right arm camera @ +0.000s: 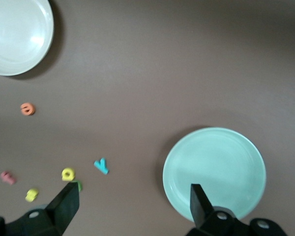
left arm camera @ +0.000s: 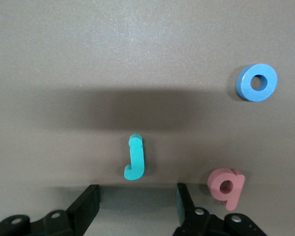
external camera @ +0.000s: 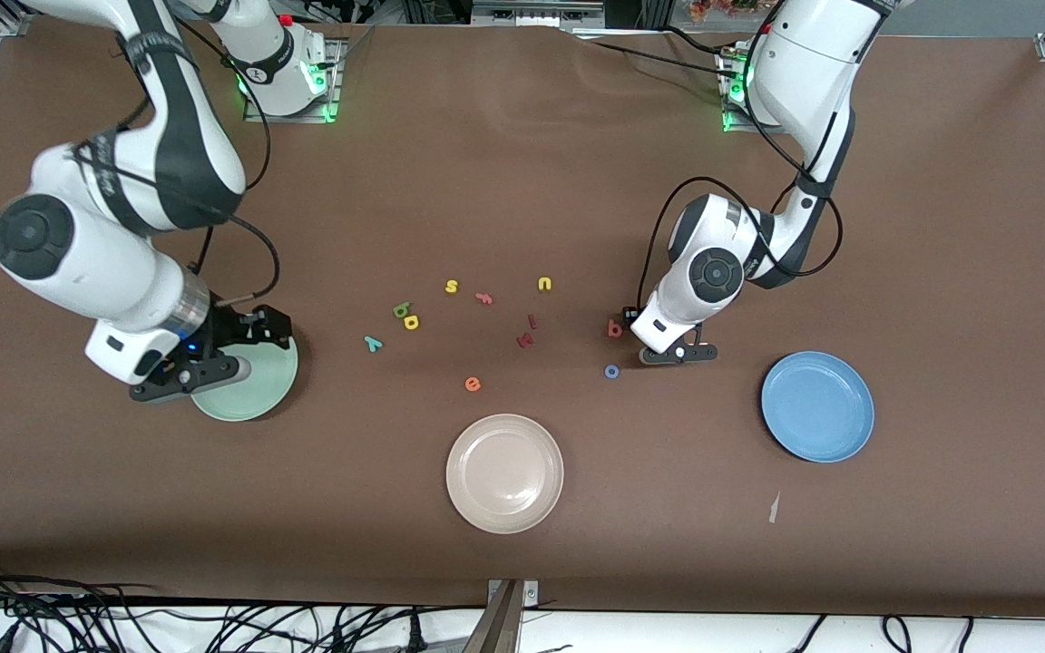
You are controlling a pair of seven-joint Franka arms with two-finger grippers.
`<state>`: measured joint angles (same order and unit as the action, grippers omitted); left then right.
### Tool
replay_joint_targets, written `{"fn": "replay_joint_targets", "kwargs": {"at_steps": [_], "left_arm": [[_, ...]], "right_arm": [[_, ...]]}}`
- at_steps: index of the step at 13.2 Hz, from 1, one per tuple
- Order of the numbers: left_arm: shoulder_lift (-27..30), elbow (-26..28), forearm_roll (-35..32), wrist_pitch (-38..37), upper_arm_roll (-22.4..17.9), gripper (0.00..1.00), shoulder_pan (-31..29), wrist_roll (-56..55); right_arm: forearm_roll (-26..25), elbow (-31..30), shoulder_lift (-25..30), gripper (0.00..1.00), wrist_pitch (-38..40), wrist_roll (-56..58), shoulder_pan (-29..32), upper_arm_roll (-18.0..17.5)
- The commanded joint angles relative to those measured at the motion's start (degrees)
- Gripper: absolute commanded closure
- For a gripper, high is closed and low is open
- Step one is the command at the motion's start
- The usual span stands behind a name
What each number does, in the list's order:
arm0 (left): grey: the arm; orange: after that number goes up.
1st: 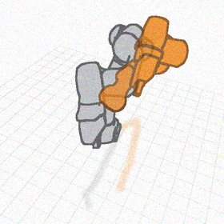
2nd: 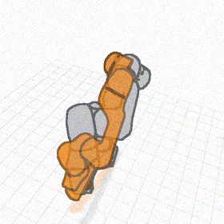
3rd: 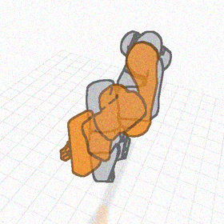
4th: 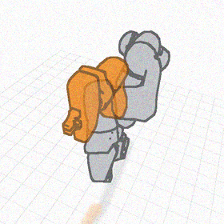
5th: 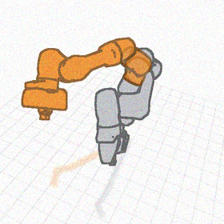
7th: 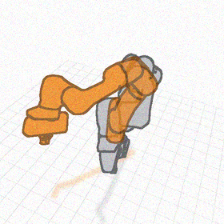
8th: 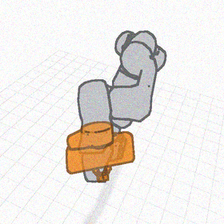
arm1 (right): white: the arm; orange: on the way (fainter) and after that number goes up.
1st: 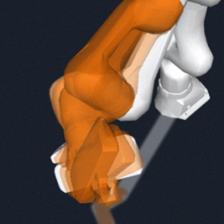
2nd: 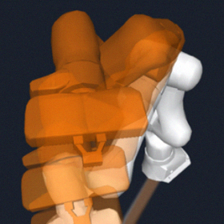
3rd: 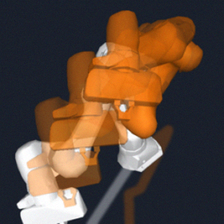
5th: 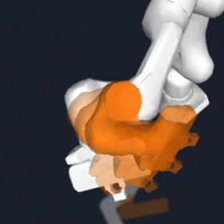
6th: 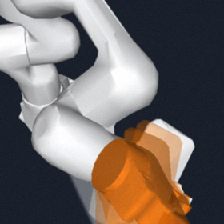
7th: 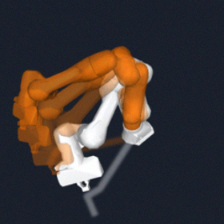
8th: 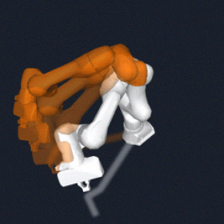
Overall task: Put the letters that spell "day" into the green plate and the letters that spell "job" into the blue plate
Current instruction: 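Reach the right gripper toward the letters while the left gripper reaches too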
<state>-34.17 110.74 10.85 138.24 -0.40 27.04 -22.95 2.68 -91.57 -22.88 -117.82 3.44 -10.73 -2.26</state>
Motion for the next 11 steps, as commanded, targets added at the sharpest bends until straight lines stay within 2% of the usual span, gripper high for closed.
{"fn": "replay_joint_targets", "kwargs": {"at_steps": [1, 4, 6, 8, 11], "left_arm": [[0.24, 0.19, 1.1, 1.15, -0.48, 0.41, 0.73, 1.07], [0.16, -0.87, 1.1, 1.07, -0.57, 0.41, 0.65, 1.07], [-0.1, -1.05, 1.1, 1.07, -0.57, 0.41, 0.65, 1.07], [-0.2, -1.05, 1.02, 1.07, -0.65, 0.45, 0.64, 1.16], [-0.28, -1.14, -0.48, 1.07, -0.65, 0.54, 0.38, 1.16]], "right_arm": [[0.14, -8.86, 1.96, 0.0, -8.29, -0.62, 0.79, -2.83], [-0.39, -13.27, 2.4, 0.0, -10.67, -1.33, 0.79, -4.85], [-3.02, -18.18, 2.49, 0.0, -15.74, -2.47, 0.79, -6.52], [-3.65, -22.23, 1.8, 0.0, -22.16, -2.48, 0.36, -7.41], [-5.05, -24.18, -1.19, 0.0, -25.96, -2.48, -0.7, -7.41]]}}
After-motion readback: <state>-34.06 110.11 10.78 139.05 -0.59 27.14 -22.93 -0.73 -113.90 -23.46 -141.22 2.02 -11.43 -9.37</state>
